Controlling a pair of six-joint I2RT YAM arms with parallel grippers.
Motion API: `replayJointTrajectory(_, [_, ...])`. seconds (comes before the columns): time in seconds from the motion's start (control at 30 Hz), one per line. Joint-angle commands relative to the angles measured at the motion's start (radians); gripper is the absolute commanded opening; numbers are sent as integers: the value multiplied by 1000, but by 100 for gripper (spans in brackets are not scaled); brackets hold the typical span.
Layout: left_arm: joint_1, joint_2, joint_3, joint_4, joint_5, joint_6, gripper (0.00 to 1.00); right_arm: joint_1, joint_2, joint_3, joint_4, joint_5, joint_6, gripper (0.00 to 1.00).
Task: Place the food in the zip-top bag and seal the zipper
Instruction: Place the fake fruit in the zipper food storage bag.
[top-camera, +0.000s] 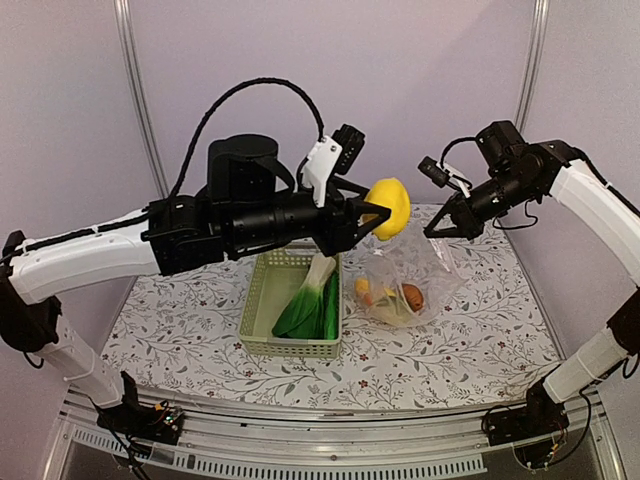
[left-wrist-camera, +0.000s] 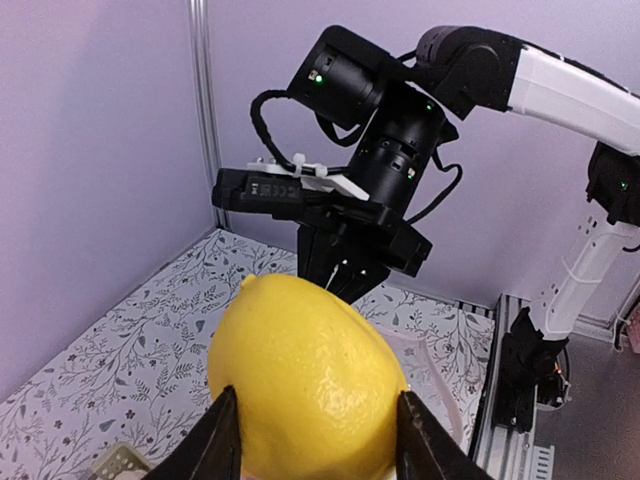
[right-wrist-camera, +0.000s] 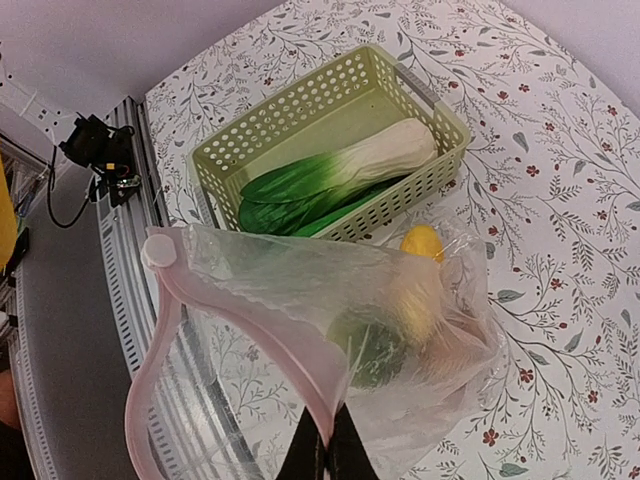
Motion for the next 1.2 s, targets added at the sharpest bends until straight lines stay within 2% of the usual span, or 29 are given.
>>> replayJointTrajectory(0.0, [-49, 94, 65, 75, 14, 51, 41, 8, -11, -9, -16, -60, -9, 0])
replayJointTrajectory(0.43, [-148, 286, 156, 61, -105, 168, 41, 8, -39, -53, 5, -33, -4, 0])
replayJointTrajectory(0.97, [-151, 409, 228, -34, -289, 236, 43, 8, -42, -43, 23, 2, 21, 0])
replayJointTrajectory(1.07, [-151, 438, 264, -63, -316, 246, 48, 8, -39, -37, 20, 5, 22, 0])
replayJointTrajectory(1.1, [-152, 452, 283, -89, -330, 248, 52, 7, -39, -35, 22, 9, 23, 0])
replayJointTrajectory(1.17, [-152, 474, 322, -120, -369, 255, 67, 7, -37, -33, 25, 16, 25, 0])
